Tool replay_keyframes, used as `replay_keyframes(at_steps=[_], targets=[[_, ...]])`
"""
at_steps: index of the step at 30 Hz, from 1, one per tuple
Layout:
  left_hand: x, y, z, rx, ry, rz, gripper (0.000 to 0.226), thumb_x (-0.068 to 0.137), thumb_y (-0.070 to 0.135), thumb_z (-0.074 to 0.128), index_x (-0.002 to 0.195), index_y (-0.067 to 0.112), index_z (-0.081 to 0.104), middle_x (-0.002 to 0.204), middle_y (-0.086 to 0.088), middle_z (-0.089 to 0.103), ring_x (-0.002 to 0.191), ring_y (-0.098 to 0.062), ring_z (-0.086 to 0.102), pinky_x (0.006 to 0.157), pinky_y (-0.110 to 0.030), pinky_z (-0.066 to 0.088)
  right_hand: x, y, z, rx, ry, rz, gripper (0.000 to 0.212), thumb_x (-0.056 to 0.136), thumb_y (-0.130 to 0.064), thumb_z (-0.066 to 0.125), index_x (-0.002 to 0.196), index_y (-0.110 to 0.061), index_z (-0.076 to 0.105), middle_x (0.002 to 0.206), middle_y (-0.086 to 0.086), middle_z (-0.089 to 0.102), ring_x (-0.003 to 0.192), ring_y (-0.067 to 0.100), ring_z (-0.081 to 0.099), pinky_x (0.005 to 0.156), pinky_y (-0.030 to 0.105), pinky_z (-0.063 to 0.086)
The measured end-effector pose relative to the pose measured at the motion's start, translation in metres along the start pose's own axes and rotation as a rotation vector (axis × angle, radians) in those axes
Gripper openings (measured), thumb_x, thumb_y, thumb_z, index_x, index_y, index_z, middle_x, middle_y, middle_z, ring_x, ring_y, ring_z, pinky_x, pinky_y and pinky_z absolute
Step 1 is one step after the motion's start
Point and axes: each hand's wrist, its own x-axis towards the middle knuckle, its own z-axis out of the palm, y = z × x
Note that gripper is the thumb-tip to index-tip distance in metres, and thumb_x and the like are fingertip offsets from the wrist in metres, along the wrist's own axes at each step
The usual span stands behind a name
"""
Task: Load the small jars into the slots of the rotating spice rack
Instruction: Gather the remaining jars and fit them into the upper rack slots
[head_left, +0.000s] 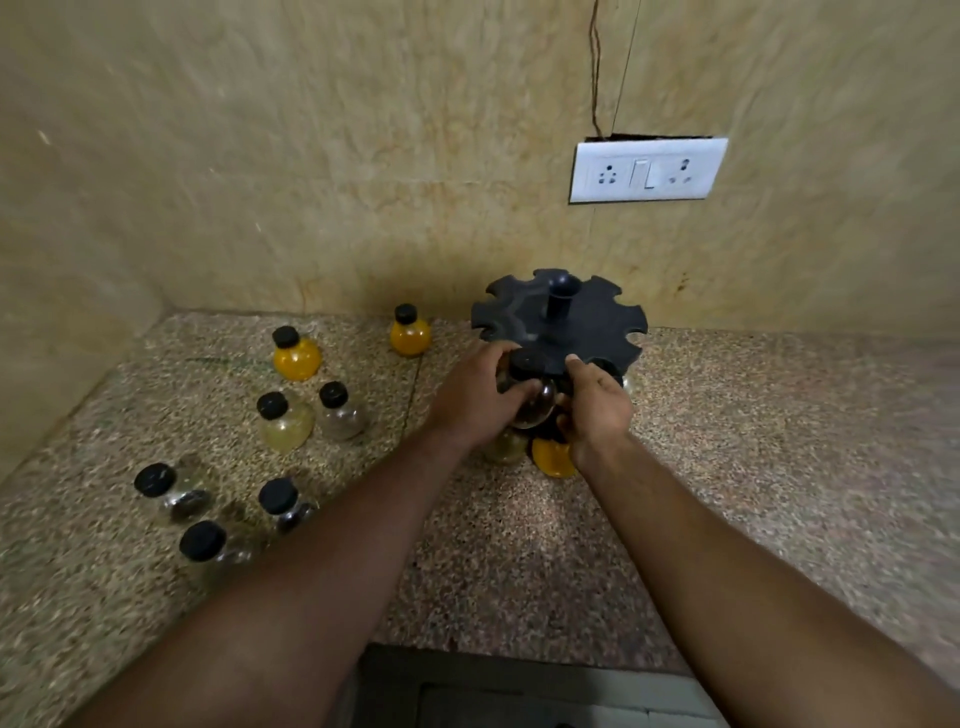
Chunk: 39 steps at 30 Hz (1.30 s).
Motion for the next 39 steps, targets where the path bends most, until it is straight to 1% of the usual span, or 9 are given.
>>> replay_keyframes(at_steps=[3, 6, 14, 20, 26, 31, 34, 36, 39], targets=[[0.006, 0.003, 0.005, 0.031, -0.006, 0.005, 0.054, 0.084, 0.045, 0.074, 0.130, 0.023, 0.057, 0.122, 0.001, 0.057, 0.109, -0.016, 0.058, 0.087, -0.028, 0.050, 0.004, -0.005, -0.002, 0.014, -0.033, 0.042, 0.015, 0.097, -0.022, 0.067, 0.084, -0.014, 0.066, 0.074, 0.006, 0.069, 0.054, 0.014, 0.062, 0.045, 0.023, 0.050], [0.006, 0.004, 0.010, 0.073, 0.018, 0.008, 0.053, 0.084, 0.045, 0.074, 0.130, 0.023, 0.056, 0.121, 0.000, 0.056, 0.108, -0.018, 0.059, 0.085, -0.034, 0.053, 0.008, -0.008, -0.006, -0.094, -0.038, 0.064, 0.021, 0.100, -0.025, 0.063, 0.081, -0.016, 0.061, 0.063, 0.003, 0.057, 0.041, 0.011, 0.046, 0.037, 0.021, 0.037], [0.001, 0.011, 0.024, 0.046, 0.095, -0.114, 0.051, 0.087, 0.044, 0.071, 0.131, 0.023, 0.052, 0.123, -0.002, 0.057, 0.105, -0.021, 0.060, 0.080, -0.036, 0.051, 0.011, -0.006, -0.005, -0.192, -0.062, 0.032, 0.030, 0.102, -0.022, 0.059, 0.073, -0.018, 0.054, 0.066, 0.000, 0.056, 0.046, 0.008, 0.048, 0.035, 0.017, 0.038], [0.000, 0.004, 0.022, -0.015, 0.150, -0.198, 0.053, 0.086, 0.046, 0.071, 0.131, 0.025, 0.054, 0.123, 0.001, 0.063, 0.109, -0.019, 0.062, 0.085, -0.039, 0.054, 0.006, 0.000, -0.001, -0.265, -0.074, 0.002, 0.029, 0.104, -0.023, 0.054, 0.077, -0.016, 0.059, 0.069, 0.002, 0.059, 0.054, 0.010, 0.051, 0.043, 0.021, 0.041], [-0.017, -0.021, 0.008, -0.123, 0.282, -0.351, 0.041, 0.090, 0.039, 0.067, 0.126, 0.021, 0.060, 0.118, -0.003, 0.067, 0.105, -0.020, 0.063, 0.082, -0.034, 0.052, -0.005, 0.033, 0.008, -0.540, -0.167, -0.109, 0.034, 0.101, -0.037, 0.057, 0.081, -0.019, 0.077, 0.069, -0.002, 0.072, 0.059, 0.016, 0.060, 0.054, 0.032, 0.048], [-0.068, -0.058, 0.005, -0.230, 0.292, -0.569, 0.040, 0.092, 0.038, 0.066, 0.126, 0.016, 0.062, 0.111, -0.002, 0.069, 0.098, -0.019, 0.065, 0.074, -0.029, 0.048, -0.015, 0.075, 0.014, -0.812, -0.285, -0.235, 0.039, 0.101, -0.033, 0.056, 0.076, -0.007, 0.070, 0.066, 0.004, 0.065, 0.063, 0.020, 0.056, 0.059, 0.038, 0.047], [-0.109, -0.083, 0.002, -0.302, 0.394, -0.779, 0.036, 0.092, 0.036, 0.064, 0.123, 0.018, 0.062, 0.106, 0.003, 0.067, 0.095, -0.018, 0.064, 0.072, -0.026, 0.045, -0.024, 0.105, 0.023, -1.018, -0.382, -0.249, 0.024, 0.096, -0.029, 0.056, 0.082, -0.014, 0.069, 0.079, 0.005, 0.070, 0.079, 0.025, 0.065, 0.070, 0.035, 0.049], [-0.135, -0.097, -0.004, -0.300, 0.471, -0.905, 0.037, 0.092, 0.036, 0.063, 0.123, 0.015, 0.063, 0.108, 0.000, 0.067, 0.097, -0.021, 0.064, 0.077, -0.027, 0.044, -0.034, 0.124, 0.032, -1.108, -0.472, -0.215, 0.018, 0.095, -0.033, 0.058, 0.099, -0.023, 0.072, 0.094, 0.001, 0.072, 0.092, 0.026, 0.067, 0.077, 0.032, 0.051], [-0.164, -0.108, -0.013, -0.293, 0.549, -1.011, 0.029, 0.093, 0.032, 0.062, 0.115, 0.013, 0.067, 0.112, -0.002, 0.068, 0.094, -0.021, 0.061, 0.077, -0.027, 0.040, -0.049, 0.144, 0.041, -1.220, -0.561, -0.197, 0.029, 0.095, -0.039, 0.058, 0.120, -0.027, 0.066, 0.108, 0.001, 0.070, 0.097, 0.023, 0.066, 0.079, 0.031, 0.051]])
